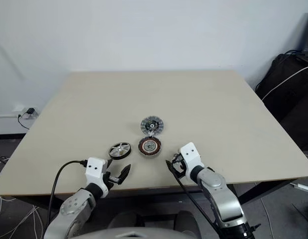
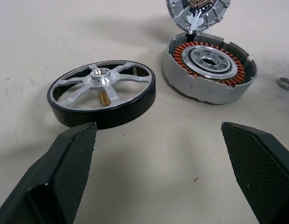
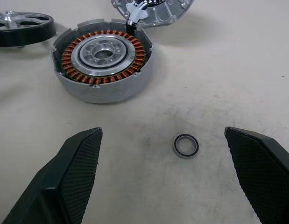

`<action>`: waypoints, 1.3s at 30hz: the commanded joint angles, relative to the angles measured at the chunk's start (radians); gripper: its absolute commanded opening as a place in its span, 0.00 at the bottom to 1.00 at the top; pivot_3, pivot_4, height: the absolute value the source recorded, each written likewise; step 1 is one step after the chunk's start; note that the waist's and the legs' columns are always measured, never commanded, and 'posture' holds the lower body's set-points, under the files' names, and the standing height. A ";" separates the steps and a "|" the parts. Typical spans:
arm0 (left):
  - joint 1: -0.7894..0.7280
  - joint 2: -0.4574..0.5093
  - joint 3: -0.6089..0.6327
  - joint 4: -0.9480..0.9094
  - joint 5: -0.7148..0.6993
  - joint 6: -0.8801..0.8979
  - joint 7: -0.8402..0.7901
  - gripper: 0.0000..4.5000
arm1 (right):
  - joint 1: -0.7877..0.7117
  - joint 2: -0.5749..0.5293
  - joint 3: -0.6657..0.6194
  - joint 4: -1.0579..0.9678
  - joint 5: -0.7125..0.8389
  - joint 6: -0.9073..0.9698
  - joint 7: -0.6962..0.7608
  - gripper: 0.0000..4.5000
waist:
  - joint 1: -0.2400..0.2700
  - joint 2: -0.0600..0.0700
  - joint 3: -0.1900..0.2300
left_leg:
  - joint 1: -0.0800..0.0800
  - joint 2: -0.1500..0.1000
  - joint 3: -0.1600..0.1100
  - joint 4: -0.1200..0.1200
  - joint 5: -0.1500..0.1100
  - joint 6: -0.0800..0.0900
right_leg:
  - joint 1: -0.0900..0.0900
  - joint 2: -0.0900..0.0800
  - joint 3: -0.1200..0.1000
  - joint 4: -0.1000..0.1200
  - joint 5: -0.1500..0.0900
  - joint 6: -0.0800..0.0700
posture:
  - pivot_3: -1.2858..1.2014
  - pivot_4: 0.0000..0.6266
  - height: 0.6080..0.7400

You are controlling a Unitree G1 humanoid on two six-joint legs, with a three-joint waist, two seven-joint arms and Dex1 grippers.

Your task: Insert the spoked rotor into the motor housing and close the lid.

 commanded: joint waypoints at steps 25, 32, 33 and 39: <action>-0.003 0.004 -0.020 -0.043 0.035 -0.010 0.014 1.00 | -0.116 0.116 -0.005 0.182 -0.035 0.021 -0.109 1.00 | -0.001 -0.001 0.003 | -0.001 0.000 0.000 -0.002 0.000 0.000 | -0.001 0.000 0.000 -0.002 0.000 0.000 | 0.52 0.00 1.00; 0.003 0.001 -0.024 -0.047 0.041 -0.013 0.011 1.00 | -0.125 0.122 -0.023 0.238 -0.035 0.006 -0.113 1.00 | -0.003 0.000 0.003 | -0.001 0.000 0.000 -0.002 0.000 0.000 | -0.001 0.000 0.000 -0.001 0.000 0.000 | 0.52 0.00 1.00; 0.004 0.001 -0.025 -0.047 0.042 -0.014 0.010 1.00 | -0.121 0.120 -0.022 0.244 -0.038 0.003 -0.113 1.00 | -0.003 0.000 0.003 | -0.001 0.000 0.000 -0.002 0.000 0.000 | -0.001 0.000 0.000 -0.001 0.000 0.000 | 0.52 0.00 1.00; 0.008 0.003 -0.025 -0.048 0.043 -0.015 0.009 1.00 | -0.097 0.115 -0.015 0.248 -0.048 -0.014 -0.116 0.66 | -0.004 0.000 0.003 | -0.001 0.000 0.000 -0.002 0.000 0.000 | -0.001 0.000 0.000 -0.002 0.000 0.000 | 0.52 0.00 1.00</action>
